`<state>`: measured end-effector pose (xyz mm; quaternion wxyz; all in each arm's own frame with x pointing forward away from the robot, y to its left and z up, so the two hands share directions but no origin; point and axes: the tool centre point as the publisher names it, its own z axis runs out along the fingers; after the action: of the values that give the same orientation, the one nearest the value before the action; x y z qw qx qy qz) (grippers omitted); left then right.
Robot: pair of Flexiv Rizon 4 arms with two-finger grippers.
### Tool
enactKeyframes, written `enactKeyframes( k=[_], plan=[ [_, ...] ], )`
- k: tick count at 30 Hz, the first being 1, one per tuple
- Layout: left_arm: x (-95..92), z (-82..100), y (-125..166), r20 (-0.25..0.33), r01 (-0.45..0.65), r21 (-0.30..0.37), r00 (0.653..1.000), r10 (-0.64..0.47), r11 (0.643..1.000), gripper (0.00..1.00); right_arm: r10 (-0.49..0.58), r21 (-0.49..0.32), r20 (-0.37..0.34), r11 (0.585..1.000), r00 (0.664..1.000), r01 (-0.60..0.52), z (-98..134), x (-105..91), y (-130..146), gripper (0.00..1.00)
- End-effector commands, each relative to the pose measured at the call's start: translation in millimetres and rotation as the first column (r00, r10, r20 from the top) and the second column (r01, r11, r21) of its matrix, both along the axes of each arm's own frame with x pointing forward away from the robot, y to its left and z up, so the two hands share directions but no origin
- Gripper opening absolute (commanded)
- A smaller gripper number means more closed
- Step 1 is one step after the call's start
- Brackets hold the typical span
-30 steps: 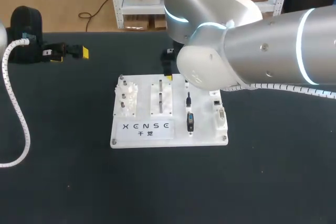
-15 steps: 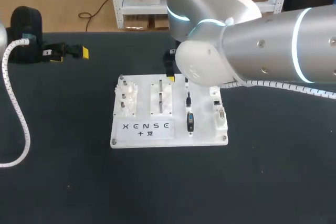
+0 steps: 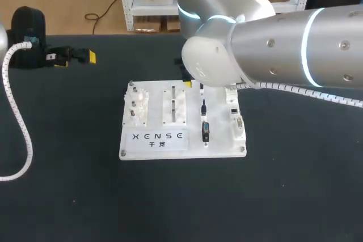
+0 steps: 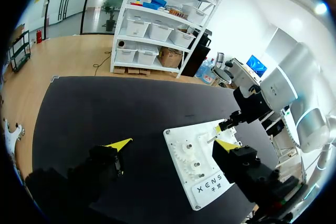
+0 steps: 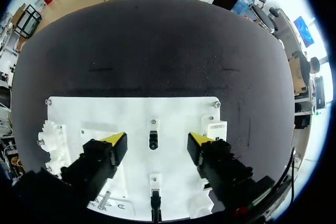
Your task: Insert the USB connector, Ethernet cable, and multi-pin plug into their matching sockets one by one.
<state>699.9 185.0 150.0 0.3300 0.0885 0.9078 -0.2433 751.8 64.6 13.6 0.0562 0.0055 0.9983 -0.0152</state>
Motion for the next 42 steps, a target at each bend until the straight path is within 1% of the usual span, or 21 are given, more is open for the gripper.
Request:
enactKeyframes(
  k=[1, 9, 15, 23, 29, 36, 38, 42],
  plan=[
    [0.0, 0.0, 0.0, 0.000, 0.000, 0.000, 1.000, 0.000, 1.000, 1.00, 0.002, 0.003, -0.016, 1.000, 1.000, -0.002, -0.7, 5.4, 0.8, 0.43],
    [0.0, 0.0, 0.0, 0.000, 0.000, 0.000, 1.000, 0.000, 1.000, 1.00, 0.003, -0.003, -0.022, 1.000, 1.000, -0.003, -4.8, 5.2, -0.3, 0.36],
    [0.0, 0.0, 0.0, 0.000, 0.000, 0.000, 1.000, 0.000, 1.000, 1.00, 0.002, 0.000, -0.029, 1.000, 1.000, -0.002, -4.5, 3.9, -0.7, 0.33],
    [0.0, 0.0, 0.0, 0.000, 0.000, 0.000, 1.000, 0.000, 1.000, 1.00, 0.004, -0.003, -0.032, 1.000, 0.999, -0.004, -5.6, 0.0, -0.7, 0.28],
    [0.0, 0.0, 0.0, 0.000, 0.000, 0.000, 1.000, 0.000, 1.000, 1.00, 0.005, -0.003, -0.030, 1.000, 1.000, -0.006, -5.7, -0.9, -0.8, 0.19],
    [0.0, 0.0, 0.0, 0.000, 0.000, 0.000, 1.000, 0.000, 1.000, 1.00, 0.008, -0.008, -0.028, 1.000, 1.000, -0.009, -5.4, -3.3, -0.5, 0.02],
    [0.0, 0.0, 0.0, 0.000, 0.000, 0.000, 1.000, 0.000, 1.000, 1.00, 0.014, -0.008, -0.017, 1.000, 1.000, -0.015, -3.4, -4.4, -0.4, 0.00],
    [0.0, 0.0, 0.0, 0.000, 0.000, 0.000, 1.000, 0.000, 1.000, 1.00, 0.020, -0.006, -0.008, 1.000, 1.000, -0.020, -0.8, -5.6, -1.3, 0.00]
  ],
)
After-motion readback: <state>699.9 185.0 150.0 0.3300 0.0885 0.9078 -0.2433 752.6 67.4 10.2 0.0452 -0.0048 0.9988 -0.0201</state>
